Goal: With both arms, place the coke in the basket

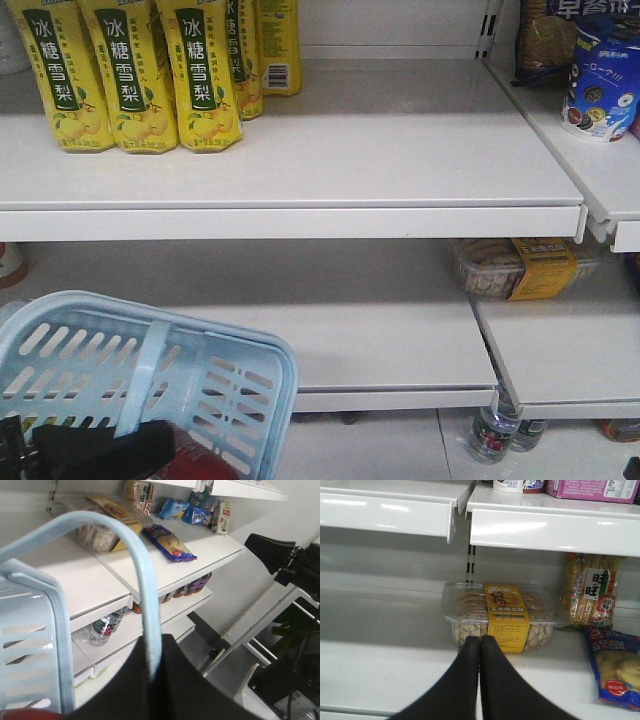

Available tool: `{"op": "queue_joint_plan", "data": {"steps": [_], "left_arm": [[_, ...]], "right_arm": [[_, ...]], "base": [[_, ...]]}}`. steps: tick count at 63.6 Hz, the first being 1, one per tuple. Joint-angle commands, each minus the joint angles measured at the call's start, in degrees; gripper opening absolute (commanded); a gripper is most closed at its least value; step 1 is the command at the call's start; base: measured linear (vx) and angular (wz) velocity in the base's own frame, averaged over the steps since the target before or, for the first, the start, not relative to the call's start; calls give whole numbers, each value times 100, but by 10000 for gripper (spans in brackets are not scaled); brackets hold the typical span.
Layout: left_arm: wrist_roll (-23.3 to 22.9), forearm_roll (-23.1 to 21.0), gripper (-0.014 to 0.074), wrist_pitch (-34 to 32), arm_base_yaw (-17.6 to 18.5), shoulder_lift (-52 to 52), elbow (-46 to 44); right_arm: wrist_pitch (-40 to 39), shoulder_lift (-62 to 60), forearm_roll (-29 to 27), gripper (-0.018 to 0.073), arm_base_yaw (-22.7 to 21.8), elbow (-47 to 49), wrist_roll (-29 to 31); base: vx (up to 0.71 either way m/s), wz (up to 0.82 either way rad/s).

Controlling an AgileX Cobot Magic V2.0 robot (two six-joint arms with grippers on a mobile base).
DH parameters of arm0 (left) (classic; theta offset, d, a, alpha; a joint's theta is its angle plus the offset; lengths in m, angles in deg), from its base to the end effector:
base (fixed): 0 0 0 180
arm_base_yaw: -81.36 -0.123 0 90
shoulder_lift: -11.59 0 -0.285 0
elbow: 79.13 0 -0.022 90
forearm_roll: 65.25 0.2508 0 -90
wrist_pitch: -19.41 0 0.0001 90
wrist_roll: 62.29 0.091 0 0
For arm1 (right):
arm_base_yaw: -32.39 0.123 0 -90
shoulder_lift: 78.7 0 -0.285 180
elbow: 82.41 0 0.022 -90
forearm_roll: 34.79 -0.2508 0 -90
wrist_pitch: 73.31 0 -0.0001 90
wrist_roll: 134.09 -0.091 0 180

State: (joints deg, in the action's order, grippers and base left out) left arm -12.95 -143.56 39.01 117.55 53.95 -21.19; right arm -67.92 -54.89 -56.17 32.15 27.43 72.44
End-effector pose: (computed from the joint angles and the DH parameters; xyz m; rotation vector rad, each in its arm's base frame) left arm 0.0818 -0.0970 0.2704 0.3864 1.9126 -1.0765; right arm 0.0808 0.0028 0.2283 -0.1005 1.7249 -0.0409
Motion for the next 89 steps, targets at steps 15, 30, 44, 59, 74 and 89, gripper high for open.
{"op": "queue_joint_plan", "data": {"steps": [15, 30, 44, 59, 74, 89], "left_arm": [[-2833, 2478, -6, -1167, 25, -1031, 433], [-4226, 4763, -6, -1960, 25, -1544, 975], [-4386, 5566, -6, -2737, -282, -1988, 1417], [-4386, 5615, -6, -2613, -1361, -2410, 1709], [-4386, 6080, -6, -2013, -2270, -2906, 1888], [-4324, 6234, -6, -1525, -3249, -3338, 1947]], "right_arm": [[-399, 37, 1, -9, -17, 147, 43], [-399, 37, 1, -9, -17, 147, 43], [-399, 37, 1, -9, -17, 147, 43], [-399, 37, 1, -9, -17, 147, 43], [-399, 37, 1, -9, -17, 147, 43], [-399, 37, 1, -9, -17, 147, 43]], "base": [[0, 0], [0, 0], [0, 0], [0, 0], [0, 0], [0, 0]]}}
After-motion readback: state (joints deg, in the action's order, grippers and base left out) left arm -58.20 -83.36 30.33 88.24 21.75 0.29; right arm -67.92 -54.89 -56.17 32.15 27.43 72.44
